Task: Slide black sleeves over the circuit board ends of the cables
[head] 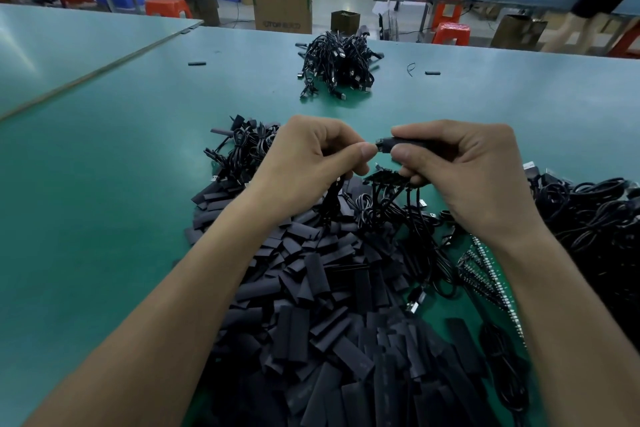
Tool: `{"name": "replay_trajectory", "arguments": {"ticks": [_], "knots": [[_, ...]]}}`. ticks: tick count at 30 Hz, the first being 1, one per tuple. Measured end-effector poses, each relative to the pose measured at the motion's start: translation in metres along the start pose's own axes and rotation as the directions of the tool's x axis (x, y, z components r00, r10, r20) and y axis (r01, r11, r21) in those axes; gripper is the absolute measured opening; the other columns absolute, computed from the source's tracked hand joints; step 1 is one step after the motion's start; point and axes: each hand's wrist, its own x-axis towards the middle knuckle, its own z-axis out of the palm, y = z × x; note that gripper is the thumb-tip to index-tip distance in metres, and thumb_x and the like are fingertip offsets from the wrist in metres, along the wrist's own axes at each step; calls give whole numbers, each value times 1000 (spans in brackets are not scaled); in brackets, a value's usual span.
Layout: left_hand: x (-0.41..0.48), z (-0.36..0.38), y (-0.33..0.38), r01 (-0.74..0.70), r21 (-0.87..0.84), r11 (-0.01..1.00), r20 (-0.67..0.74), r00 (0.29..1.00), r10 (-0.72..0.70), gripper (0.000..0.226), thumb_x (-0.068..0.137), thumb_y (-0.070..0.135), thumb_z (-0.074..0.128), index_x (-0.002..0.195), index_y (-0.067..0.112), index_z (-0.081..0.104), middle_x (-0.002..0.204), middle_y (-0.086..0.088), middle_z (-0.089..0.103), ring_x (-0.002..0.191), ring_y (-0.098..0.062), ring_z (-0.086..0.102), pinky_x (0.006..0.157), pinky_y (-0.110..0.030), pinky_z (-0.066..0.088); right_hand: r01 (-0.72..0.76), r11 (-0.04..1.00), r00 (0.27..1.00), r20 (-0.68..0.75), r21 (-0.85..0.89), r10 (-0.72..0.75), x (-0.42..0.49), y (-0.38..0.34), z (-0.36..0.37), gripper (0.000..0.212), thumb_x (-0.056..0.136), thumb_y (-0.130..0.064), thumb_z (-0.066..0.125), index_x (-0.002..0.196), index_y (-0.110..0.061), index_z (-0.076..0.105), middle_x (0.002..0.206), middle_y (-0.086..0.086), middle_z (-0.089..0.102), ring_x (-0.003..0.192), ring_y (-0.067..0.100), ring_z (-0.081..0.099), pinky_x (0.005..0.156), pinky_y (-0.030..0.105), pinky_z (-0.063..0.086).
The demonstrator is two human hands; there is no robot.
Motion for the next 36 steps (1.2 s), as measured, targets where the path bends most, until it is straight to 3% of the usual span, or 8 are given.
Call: {"name": "replay_trajectory", "arguments": {"ticks": [3, 8, 13, 17, 22, 30, 36], "knots": [[0, 0, 1, -3, 4, 1000, 14, 1000, 3, 14, 92, 22, 72, 88, 9, 76, 78, 1, 77, 76, -27, 73, 77, -52, 58, 11, 1000, 1000, -4, -4, -12, -1, 0, 1, 21, 85, -11, 77, 97, -28, 75, 82, -9, 77, 67, 9, 70, 64, 18, 55], [-1, 2, 3, -9, 14, 1000, 35, 999, 9, 11, 93, 23, 72, 86, 15, 76, 77, -1, 76, 78, -42, 69, 73, -60, 55, 16, 1000, 1000, 9, -19, -16, -1, 0, 4, 20, 87, -11, 75, 93, -30, 75, 84, -11, 77, 66, 10, 70, 64, 20, 56], [-1, 3, 4, 25, 2, 1000, 37, 999, -25, 9, 94, 17, 69, 89, 14, 75, 78, 1, 77, 78, -31, 72, 77, -51, 58, 14, 1000, 1000, -27, -17, -15, -1, -1, 5, 22, 85, -13, 77, 96, -31, 74, 82, -12, 77, 66, 8, 70, 65, 20, 56], [-1, 5, 6, 26, -3, 1000, 37, 999, -26, 12, 94, 19, 69, 89, 10, 76, 77, 1, 77, 78, -37, 70, 76, -55, 56, 24, 1000, 990, -140, -20, -26, -2, -2, 10, 36, 83, -17, 80, 111, -35, 65, 79, -13, 75, 67, 9, 72, 66, 20, 58], [-2, 5, 8, 37, -33, 999, -2, 999, -37, 11, 94, 20, 70, 86, 16, 75, 77, 4, 77, 76, -26, 73, 79, -48, 59, 35, 998, 948, -318, 58, -15, -1, -2, 12, 23, 86, -14, 77, 107, -19, 71, 77, -11, 75, 68, 9, 73, 66, 20, 58], [-3, 8, 6, 1, -71, 997, -31, 1000, -3, 8, 94, 16, 70, 90, 11, 75, 78, 1, 78, 71, -10, 73, 72, -25, 60, 4, 986, 969, -243, 169, 38, -3, -2, 17, 35, 88, -8, 75, 122, -9, 67, 84, -5, 77, 74, 17, 75, 73, 26, 61], [-4, 15, 5, -7, -57, 998, -14, 1000, 6, 9, 94, 15, 70, 87, 13, 75, 76, 2, 77, 74, -9, 73, 79, -25, 60, -19, 990, 973, -225, 139, 50, -3, -9, 19, 30, 87, -10, 76, 114, -20, 69, 80, -7, 77, 69, 16, 74, 70, 25, 60]]}}
